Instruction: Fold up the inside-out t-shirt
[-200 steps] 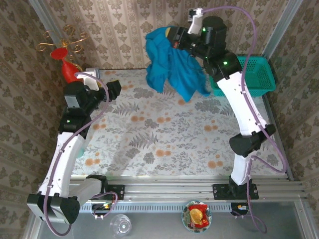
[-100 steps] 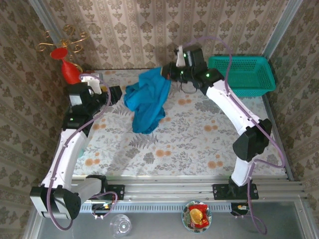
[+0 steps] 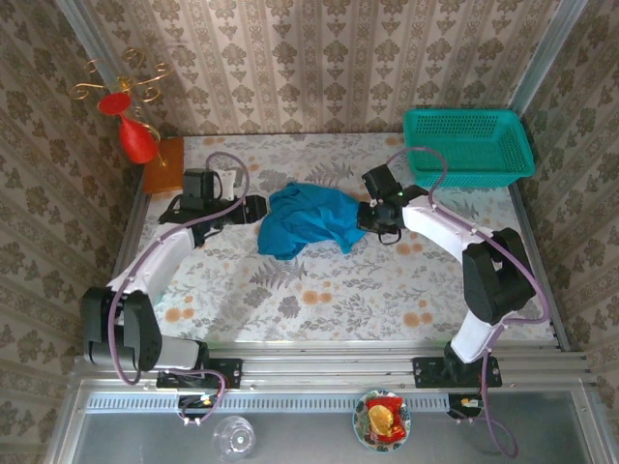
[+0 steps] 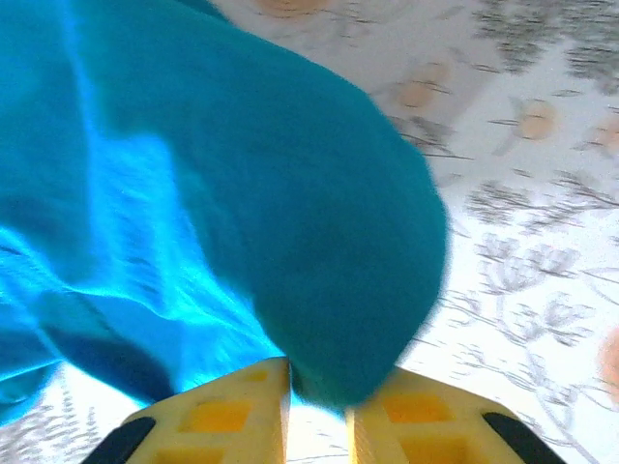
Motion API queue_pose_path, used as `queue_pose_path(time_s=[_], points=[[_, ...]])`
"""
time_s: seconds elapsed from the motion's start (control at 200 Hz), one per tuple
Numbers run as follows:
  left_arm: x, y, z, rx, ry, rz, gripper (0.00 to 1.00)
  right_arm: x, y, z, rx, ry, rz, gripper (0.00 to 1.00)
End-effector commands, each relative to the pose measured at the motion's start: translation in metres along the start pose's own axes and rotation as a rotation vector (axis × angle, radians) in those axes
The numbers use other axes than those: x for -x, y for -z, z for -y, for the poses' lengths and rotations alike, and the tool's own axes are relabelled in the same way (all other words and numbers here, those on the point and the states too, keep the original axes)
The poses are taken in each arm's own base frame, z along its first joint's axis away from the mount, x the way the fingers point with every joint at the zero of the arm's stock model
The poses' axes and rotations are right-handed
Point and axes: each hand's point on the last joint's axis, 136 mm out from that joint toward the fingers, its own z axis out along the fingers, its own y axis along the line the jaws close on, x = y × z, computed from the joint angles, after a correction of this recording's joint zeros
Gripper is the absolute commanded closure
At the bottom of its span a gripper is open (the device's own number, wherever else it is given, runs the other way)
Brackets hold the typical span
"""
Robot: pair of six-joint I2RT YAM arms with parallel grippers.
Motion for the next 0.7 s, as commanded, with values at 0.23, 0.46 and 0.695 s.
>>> queue_pose_path(time_s=[0.23,0.46,0.695], points=[[0.013,-0.043,-0.003,-0.035,-0.001,-0.100,0.31,-0.002,0.049,0.016,-0.162,0.137,0.102,0.67],[0.023,-0.068,-0.013,-0.105,0.050,-0.151,0.33,-0.048,0.032,-0.041,0.018,0.296,0.017,0.56],[0.021,-0.095,-0.020,-0.154,0.099,-0.231,0.33,-0.071,-0.012,-0.050,0.005,0.309,-0.043,0.41]])
